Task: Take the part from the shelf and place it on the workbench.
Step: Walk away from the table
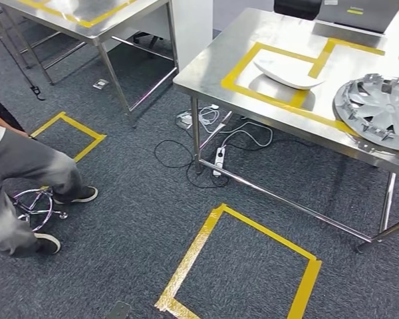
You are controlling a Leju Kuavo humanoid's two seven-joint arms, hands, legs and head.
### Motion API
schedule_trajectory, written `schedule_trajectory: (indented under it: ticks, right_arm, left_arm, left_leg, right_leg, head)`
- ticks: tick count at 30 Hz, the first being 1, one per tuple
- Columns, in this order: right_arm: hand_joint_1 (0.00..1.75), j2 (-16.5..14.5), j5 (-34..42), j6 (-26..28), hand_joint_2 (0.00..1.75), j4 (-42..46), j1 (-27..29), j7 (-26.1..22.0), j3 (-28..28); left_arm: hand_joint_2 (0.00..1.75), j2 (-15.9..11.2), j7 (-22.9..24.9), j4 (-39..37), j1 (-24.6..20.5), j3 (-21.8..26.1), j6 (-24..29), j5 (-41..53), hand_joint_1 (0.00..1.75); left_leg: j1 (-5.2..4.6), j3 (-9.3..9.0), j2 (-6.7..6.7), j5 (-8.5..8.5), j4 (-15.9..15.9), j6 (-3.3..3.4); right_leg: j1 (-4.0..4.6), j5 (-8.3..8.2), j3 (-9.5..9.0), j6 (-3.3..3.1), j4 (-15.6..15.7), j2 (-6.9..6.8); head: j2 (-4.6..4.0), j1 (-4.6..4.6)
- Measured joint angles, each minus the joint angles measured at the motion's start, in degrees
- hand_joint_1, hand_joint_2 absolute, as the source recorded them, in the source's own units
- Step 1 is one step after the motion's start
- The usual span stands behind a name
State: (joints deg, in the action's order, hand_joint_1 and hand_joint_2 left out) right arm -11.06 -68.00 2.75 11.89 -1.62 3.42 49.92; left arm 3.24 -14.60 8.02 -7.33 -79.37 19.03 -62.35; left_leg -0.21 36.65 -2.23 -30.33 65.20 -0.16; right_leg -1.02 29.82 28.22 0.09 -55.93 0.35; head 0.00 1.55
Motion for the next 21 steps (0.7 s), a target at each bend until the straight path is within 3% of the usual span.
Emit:
schedule_trajectory:
  ticks: [2,3,4,6,8,9,11,12,14,16,17,18,19,21]
  right_arm:
    - [0.00,0.01,0.07,0.00,0.00,-0.05,0.12,0.12,0.00]
    - [0.00,0.02,0.10,0.00,0.00,-0.06,0.12,0.16,0.01]
    - [0.00,0.02,0.11,0.00,0.00,-0.06,0.05,0.19,0.01]
    - [0.00,0.02,0.11,-0.06,0.00,-0.06,-0.12,0.19,0.00]
    - [0.00,0.02,0.14,-0.20,0.00,-0.06,-0.22,0.20,0.00]
    - [0.00,0.02,0.19,-0.37,0.00,-0.06,-0.25,0.26,0.01]
    - [0.00,0.02,0.28,-0.74,0.00,-0.06,-0.36,0.38,0.01]
    - [0.00,0.02,0.32,-0.88,0.00,-0.06,-0.47,0.45,0.01]
    - [0.00,0.02,0.38,-1.02,0.00,-0.07,-0.59,0.49,0.01]
    - [0.00,0.02,0.45,-1.21,0.00,-0.14,-0.50,0.54,0.01]
    - [0.00,0.02,0.49,-1.33,0.00,-0.19,-0.40,0.58,0.02]
    - [0.00,0.02,0.51,-1.50,0.00,-0.23,-0.30,0.64,0.02]
    - [0.00,0.02,0.55,-1.63,0.00,-0.26,-0.22,0.69,0.03]
    - [0.00,0.02,0.61,-1.83,0.00,-0.28,-0.16,0.76,0.04]
  left_arm:
    - [0.00,-0.01,0.02,0.00,-0.12,-0.04,-0.01,0.11,0.00]
    - [0.00,-0.01,0.05,0.00,-0.08,-0.06,-0.02,0.17,0.00]
    - [0.00,-0.01,0.08,0.00,-0.01,-0.07,-0.03,0.21,0.00]
    - [0.00,-0.01,0.11,0.00,0.02,-0.08,-0.05,0.27,0.00]
    - [0.00,0.00,0.11,0.00,-0.22,-0.08,-0.09,0.34,0.00]
    - [0.00,0.00,0.12,0.00,-0.32,-0.09,-0.11,0.39,0.00]
    - [0.00,-0.04,0.23,0.00,-0.28,-0.13,-0.14,0.48,0.00]
    - [0.00,-0.07,0.32,0.00,-0.13,-0.15,-0.14,0.50,0.00]
    - [0.00,-0.09,0.45,0.00,-0.06,-0.28,-0.10,0.59,0.00]
    - [0.00,0.04,0.54,0.00,-0.30,-0.65,-0.07,0.65,0.00]
    - [0.00,0.10,0.58,0.00,-0.41,-0.84,-0.06,0.67,0.00]
    - [0.00,0.16,0.65,0.00,-0.44,-0.99,-0.06,0.69,0.00]
    - [0.00,0.17,0.71,0.00,-0.41,-1.08,-0.06,0.72,0.00]
    - [0.00,0.21,0.80,0.00,-0.36,-1.13,-0.06,0.78,0.00]
  left_leg:
    - [0.32,3.03,1.37,-3.17,7.23,-0.50]
    - [0.49,3.55,1.58,-3.41,8.79,-0.66]
    - [0.62,3.04,1.78,-2.60,8.20,-0.74]
    - [0.70,-0.77,3.13,0.97,1.26,-0.57]
    - [0.22,-4.27,5.66,3.01,-5.60,0.01]
    - [-0.01,-4.89,6.39,3.11,-7.09,0.34]
    - [-0.18,-4.63,5.68,3.01,-7.31,0.98]
    - [-0.09,-4.54,5.03,3.14,-7.43,1.32]
    - [0.18,-4.43,3.79,3.49,-7.73,2.00]
    - [0.26,-4.20,2.44,3.74,-7.80,2.42]
    - [0.22,-4.09,1.68,3.81,-7.79,2.54]
    - [0.18,-4.05,0.87,3.85,-7.78,2.60]
    - [0.15,-4.06,0.04,3.87,-7.74,2.62]
    - [0.16,-4.11,-1.67,3.86,-7.60,2.57]
  right_leg:
    - [0.09,0.06,0.09,-0.11,-0.04,-1.93]
    - [0.11,0.10,0.11,-0.11,-0.05,-2.79]
    - [0.12,0.14,0.08,-0.07,-0.06,-3.57]
    - [0.13,0.31,-0.17,0.17,-0.07,-4.95]
    - [0.43,0.64,-0.33,0.69,-0.17,-6.19]
    - [0.58,0.79,-0.40,0.99,-0.20,-6.77]
    - [0.71,0.95,-0.60,1.57,-0.14,-7.93]
    - [0.62,1.21,-0.59,1.92,-0.22,-7.75]
    - [0.41,3.02,0.48,2.52,-2.35,-4.96]
    - [0.34,6.67,3.96,2.70,-9.29,-1.54]
    - [0.36,8.18,6.00,2.68,-13.27,-0.87]
    - [0.38,8.65,7.54,2.63,-16.03,-0.59]
    - [0.39,7.91,8.13,2.56,-16.64,-0.45]
    - [0.29,3.64,6.24,2.34,-11.41,0.45]
  head:
    - [0.00,0.17]
    - [-0.01,0.19]
    - [-0.01,0.19]
    - [-0.01,0.20]
    - [0.00,0.18]
    - [0.00,0.15]
    - [0.00,0.10]
    - [0.00,0.07]
    - [0.00,-0.13]
    - [0.00,-0.41]
    - [0.00,-0.44]
    - [0.00,-0.45]
    - [0.00,-0.45]
    - [0.00,-0.45]
